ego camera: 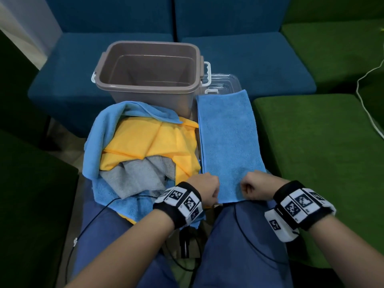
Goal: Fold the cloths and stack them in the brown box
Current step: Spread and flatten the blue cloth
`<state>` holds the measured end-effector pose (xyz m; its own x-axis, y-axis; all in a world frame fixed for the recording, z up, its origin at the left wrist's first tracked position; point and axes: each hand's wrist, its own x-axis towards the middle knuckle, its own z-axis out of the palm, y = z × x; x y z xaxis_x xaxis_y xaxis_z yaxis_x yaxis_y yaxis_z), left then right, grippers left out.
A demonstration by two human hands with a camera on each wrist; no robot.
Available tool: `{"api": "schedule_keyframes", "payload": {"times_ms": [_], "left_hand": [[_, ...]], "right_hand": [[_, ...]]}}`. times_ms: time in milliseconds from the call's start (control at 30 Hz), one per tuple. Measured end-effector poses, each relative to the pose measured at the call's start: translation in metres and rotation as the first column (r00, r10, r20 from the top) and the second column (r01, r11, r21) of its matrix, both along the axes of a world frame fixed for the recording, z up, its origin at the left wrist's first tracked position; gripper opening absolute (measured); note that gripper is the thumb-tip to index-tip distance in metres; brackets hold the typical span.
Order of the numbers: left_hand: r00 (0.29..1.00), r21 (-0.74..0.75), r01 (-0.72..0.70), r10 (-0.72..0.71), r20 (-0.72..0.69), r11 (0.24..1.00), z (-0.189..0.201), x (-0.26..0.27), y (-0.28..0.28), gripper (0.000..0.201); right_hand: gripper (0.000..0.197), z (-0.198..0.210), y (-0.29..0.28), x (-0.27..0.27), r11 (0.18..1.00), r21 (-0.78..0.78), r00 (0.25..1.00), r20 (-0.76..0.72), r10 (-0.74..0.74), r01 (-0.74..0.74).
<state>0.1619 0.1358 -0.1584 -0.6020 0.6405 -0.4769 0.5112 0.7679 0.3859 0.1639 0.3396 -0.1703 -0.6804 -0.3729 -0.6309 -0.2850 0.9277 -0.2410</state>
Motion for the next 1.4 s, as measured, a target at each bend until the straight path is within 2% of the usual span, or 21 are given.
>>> {"api": "schedule_keyframes", "payload": {"times_ms": [67,167,200,233,300,367,433,500,567,633,733,833,900,967,1033,1067,1100,1133,1167,1233,1400], "left_hand": [[0.998,-0.014,-0.058,0.058,-0.038,0.998,-0.002,-0.007,0.011,0.026],[0.975,0.102,-0.149,0.164,-0.149,0.984,0.001,-0.027,0.026,0.015],[0.971,0.126,-0.168,0.186,-0.148,0.978,-0.002,-0.033,0.029,0.023],[0.973,0.115,-0.170,0.185,-0.140,0.979,-0.007,-0.037,0.029,0.041],[0.982,0.049,-0.157,0.162,-0.102,0.986,-0.020,-0.040,0.025,0.081],[0.988,0.023,-0.139,0.141,-0.070,0.990,-0.032,-0.042,0.017,0.106],[0.992,-0.014,-0.108,0.107,-0.062,0.994,-0.040,-0.043,0.011,0.122],[0.994,-0.051,-0.089,0.086,-0.062,0.995,-0.046,-0.045,0.007,0.134],[0.994,-0.068,-0.093,0.089,-0.068,0.993,-0.051,-0.046,0.008,0.144],[0.993,-0.082,-0.095,0.089,-0.082,0.992,-0.052,-0.043,0.010,0.151],[0.990,-0.081,-0.106,0.098,-0.098,0.991,-0.053,-0.040,0.011,0.156],[0.989,-0.079,-0.112,0.104,-0.102,0.991,-0.054,-0.040,0.011,0.156],[0.990,-0.082,-0.112,0.104,-0.097,0.990,-0.054,-0.040,0.011,0.156],[0.989,-0.076,-0.115,0.107,-0.102,0.990,-0.054,-0.040,0.012,0.156],[0.989,-0.077,-0.115,0.106,-0.105,0.990,-0.052,-0.040,0.011,0.156],[0.989,-0.076,-0.114,0.106,-0.104,0.991,-0.051,-0.039,0.011,0.156],[0.989,-0.075,-0.115,0.107,-0.101,0.991,-0.050,-0.039,0.011,0.155],[0.989,-0.076,-0.114,0.107,-0.098,0.991,-0.049,-0.039,0.011,0.155],[0.990,-0.076,-0.114,0.107,-0.096,0.991,-0.049,-0.038,0.011,0.155],[0.989,-0.080,-0.116,0.109,-0.097,0.990,-0.048,-0.038,0.011,0.155],[0.988,-0.091,-0.126,0.117,-0.101,0.988,-0.046,-0.039,0.013,0.155]], "right_hand": [[0.026,-0.001,-0.001,-0.005,0.999,-0.017,0.999,-0.008,-0.041,0.041],[0.027,0.006,0.000,-0.016,0.985,-0.065,0.977,-0.134,-0.168,0.160],[0.029,0.007,0.001,-0.018,0.980,-0.062,0.967,-0.161,-0.199,0.191],[0.030,0.004,0.003,-0.019,0.978,-0.045,0.965,-0.163,-0.207,0.202],[0.032,-0.005,0.008,-0.018,0.971,-0.031,0.968,-0.073,-0.240,0.238],[0.032,-0.012,0.017,-0.019,0.953,-0.047,0.954,0.023,-0.299,0.300],[0.032,-0.009,0.022,-0.025,0.955,0.008,0.954,0.044,-0.298,0.298],[0.032,-0.001,0.019,-0.034,0.958,0.071,0.960,-0.039,-0.277,0.279],[0.034,0.002,0.010,-0.039,0.956,-0.002,0.945,-0.156,-0.288,0.292],[0.041,-0.004,-0.001,-0.039,0.956,-0.108,0.952,-0.108,-0.286,0.274],[0.049,-0.018,0.000,-0.028,0.974,-0.116,0.981,0.018,-0.193,0.194],[0.048,-0.016,0.027,-0.030,0.969,-0.079,0.972,0.053,-0.229,0.233],[0.042,-0.006,0.037,-0.034,0.968,0.022,0.964,0.081,-0.252,0.251],[0.032,0.006,0.029,-0.038,0.970,0.143,0.980,-0.060,-0.189,0.196],[0.032,0.012,0.009,-0.040,0.984,0.088,0.951,-0.283,-0.127,0.157],[0.048,0.011,-0.002,-0.040,0.991,0.006,0.933,-0.339,-0.124,0.134],[0.073,0.007,-0.011,-0.040,0.991,-0.066,0.939,-0.316,-0.132,0.117],[0.097,0.003,-0.016,-0.038,0.990,-0.096,0.965,-0.230,-0.127,0.107],[0.111,-0.004,-0.018,-0.036,0.993,-0.068,0.984,-0.141,-0.107,0.098],[0.119,-0.017,-0.006,-0.031,0.995,0.024,0.992,-0.076,-0.097,0.099],[0.117,-0.020,0.043,-0.033,0.944,0.105,0.948,-0.090,-0.304,0.313]]}}
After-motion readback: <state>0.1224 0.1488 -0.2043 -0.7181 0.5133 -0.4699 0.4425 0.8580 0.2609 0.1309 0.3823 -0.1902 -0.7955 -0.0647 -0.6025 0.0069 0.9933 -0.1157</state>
